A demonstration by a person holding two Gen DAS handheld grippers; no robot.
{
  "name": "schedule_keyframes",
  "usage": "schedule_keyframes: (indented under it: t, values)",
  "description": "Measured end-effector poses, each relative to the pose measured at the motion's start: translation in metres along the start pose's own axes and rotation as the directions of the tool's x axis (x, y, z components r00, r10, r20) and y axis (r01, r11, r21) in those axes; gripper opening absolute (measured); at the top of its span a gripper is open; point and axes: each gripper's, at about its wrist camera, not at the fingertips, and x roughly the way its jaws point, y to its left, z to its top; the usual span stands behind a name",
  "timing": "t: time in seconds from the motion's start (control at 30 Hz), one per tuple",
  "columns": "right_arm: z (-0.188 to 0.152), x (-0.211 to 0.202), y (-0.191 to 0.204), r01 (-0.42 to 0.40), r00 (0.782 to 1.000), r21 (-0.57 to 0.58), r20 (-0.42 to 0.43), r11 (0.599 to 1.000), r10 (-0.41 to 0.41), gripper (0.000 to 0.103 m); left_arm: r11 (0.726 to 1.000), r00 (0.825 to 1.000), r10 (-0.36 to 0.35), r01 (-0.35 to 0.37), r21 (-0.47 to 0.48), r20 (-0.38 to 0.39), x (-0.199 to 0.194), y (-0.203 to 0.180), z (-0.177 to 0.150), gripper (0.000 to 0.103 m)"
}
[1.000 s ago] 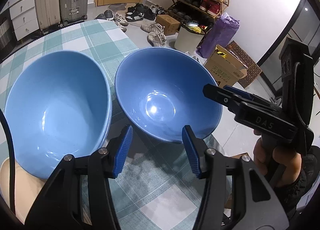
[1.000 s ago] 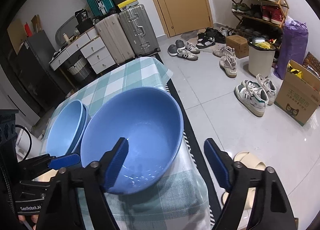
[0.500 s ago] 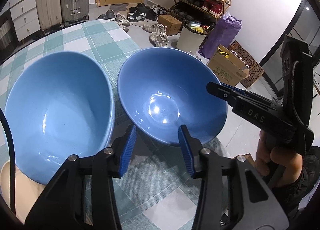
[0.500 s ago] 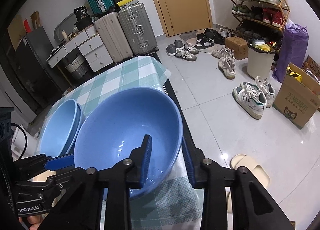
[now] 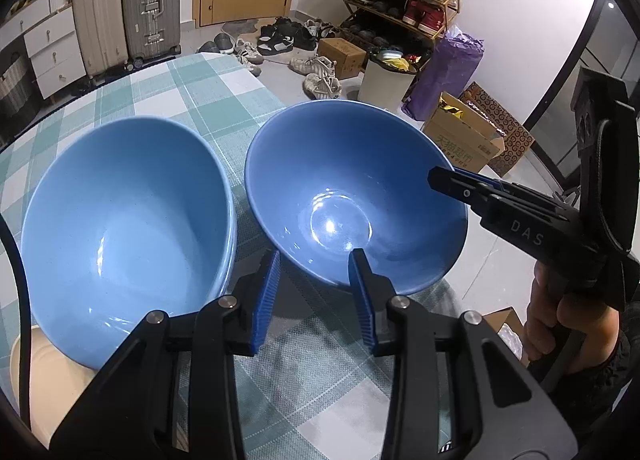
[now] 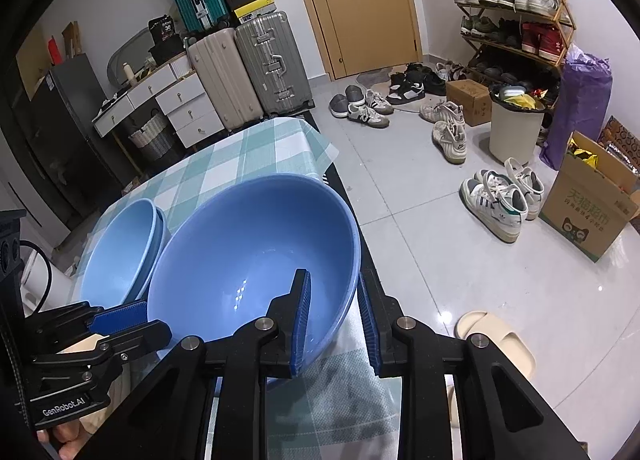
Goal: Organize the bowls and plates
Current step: 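Close the right tool on the rim of the light-blue bowl and lift, then carry the held bowl in the right tool over the nested blue bowls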
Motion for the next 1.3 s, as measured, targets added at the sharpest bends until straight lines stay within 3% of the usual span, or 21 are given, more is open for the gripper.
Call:
schedule_keyframes:
  t: [0.57, 1.3]
  values:
    - [-0.003, -0.056, 0.018, 0.026, 0.997, -0.016, 0.075, 1.000, -0.025, 0.026, 0.998, 0.996, -0.021, 0.016, 0.057, 0.086, -0.059, -0.016, -0.005, 0.032]
    - [0.001, -0.108, 0.068, 0.020, 0.988, -0.077, 0.152, 0.997, -0.008, 0.026, 0.999, 0.983, -0.022, 0.012, 0.052, 0.185, -0.146, -0.013, -0.020, 0.032]
